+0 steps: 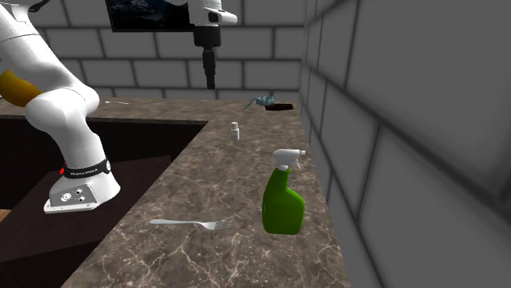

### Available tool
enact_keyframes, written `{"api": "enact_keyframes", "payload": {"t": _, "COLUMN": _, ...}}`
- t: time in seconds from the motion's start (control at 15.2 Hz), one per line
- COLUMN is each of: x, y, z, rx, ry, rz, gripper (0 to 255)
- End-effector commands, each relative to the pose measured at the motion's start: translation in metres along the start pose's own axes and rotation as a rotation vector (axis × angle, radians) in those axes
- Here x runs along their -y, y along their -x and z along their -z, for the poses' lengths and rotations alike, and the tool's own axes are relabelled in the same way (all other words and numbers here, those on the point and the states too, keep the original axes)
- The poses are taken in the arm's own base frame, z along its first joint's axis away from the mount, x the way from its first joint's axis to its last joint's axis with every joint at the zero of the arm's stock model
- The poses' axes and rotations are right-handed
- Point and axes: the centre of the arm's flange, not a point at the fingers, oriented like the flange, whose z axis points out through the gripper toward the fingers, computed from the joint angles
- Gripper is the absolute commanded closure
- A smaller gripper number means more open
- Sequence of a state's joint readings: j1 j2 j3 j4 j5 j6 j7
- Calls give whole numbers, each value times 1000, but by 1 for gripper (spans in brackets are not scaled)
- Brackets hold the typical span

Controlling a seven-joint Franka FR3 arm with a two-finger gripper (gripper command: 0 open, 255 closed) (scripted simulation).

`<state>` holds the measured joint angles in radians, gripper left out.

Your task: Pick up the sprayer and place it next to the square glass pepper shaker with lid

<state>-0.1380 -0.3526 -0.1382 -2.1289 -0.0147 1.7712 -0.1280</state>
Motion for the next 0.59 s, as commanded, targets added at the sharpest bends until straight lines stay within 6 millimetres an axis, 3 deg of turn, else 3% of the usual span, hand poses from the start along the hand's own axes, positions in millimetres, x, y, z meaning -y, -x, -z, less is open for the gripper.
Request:
{"api": "enact_keyframes", "payload": {"t": 0.0, "x": -23, "y": -17, "z": -6, "rx": 1, "ry": 3, "rz": -24, "gripper": 0}}
{"api": "enact_keyframes", "payload": {"t": 0.53, "x": -108, "y": -74, "z": -31, "rx": 7, "ry": 10, "rz": -118, "gripper": 0}}
